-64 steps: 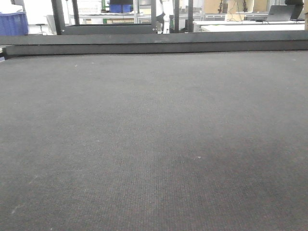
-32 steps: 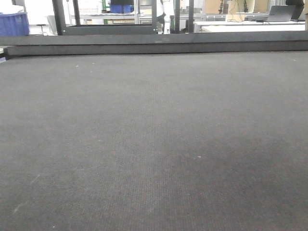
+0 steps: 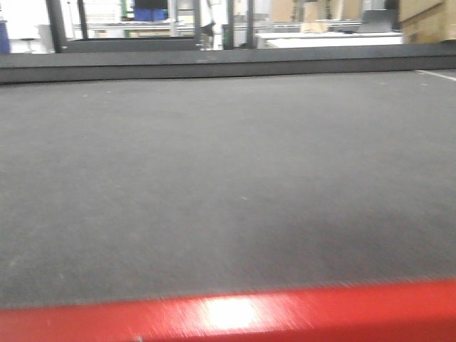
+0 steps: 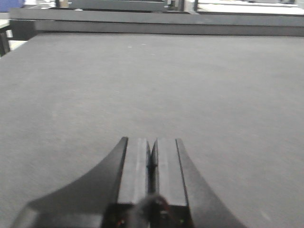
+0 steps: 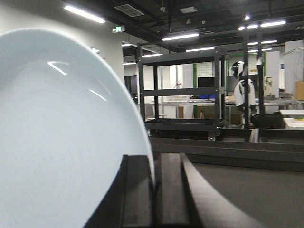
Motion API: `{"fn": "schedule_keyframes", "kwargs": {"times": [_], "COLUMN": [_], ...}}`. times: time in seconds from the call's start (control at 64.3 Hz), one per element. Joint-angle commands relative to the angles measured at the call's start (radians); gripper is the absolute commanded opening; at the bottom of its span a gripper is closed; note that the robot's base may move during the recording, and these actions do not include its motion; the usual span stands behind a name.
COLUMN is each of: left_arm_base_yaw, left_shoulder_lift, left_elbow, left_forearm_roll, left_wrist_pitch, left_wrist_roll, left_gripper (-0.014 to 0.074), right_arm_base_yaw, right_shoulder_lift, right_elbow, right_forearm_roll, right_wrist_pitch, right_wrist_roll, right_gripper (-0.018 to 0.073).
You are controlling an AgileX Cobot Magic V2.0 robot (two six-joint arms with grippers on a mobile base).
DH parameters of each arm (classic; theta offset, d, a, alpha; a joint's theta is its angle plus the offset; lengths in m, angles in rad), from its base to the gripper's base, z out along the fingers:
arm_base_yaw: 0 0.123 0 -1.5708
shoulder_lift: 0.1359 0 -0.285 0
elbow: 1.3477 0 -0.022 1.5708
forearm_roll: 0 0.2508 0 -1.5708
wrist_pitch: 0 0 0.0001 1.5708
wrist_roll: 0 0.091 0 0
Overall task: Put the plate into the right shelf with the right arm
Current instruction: 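Drive the base to the shelf rack holding the plate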
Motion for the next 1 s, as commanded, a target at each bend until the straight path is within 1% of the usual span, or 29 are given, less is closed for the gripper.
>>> {"fn": "schedule_keyframes", "kwargs": {"times": [0.0, 0.98], "left_arm_base_yaw": [0.001, 0.001], "left_shoulder_lift": [-0.005, -0.005], "left_elbow": [0.008, 0.008], "left_forearm_roll": [-0.004, -0.004], "left_wrist_pitch": [-0.086, -0.086], "left_wrist_roll": [-0.003, -0.003], "left_gripper": [-0.0047, -0.0047], "right_arm_base_yaw": [-0.008, -0.008], "right_shoulder_lift": [0.010, 0.010], "right_elbow": [-0.031, -0.031], "right_forearm_roll": [0.003, 0.003], "right_wrist_pitch": [-0.091, -0.091], "right_wrist_roll": [-0.005, -0.005], "right_gripper": [0.0065, 0.0065]}}
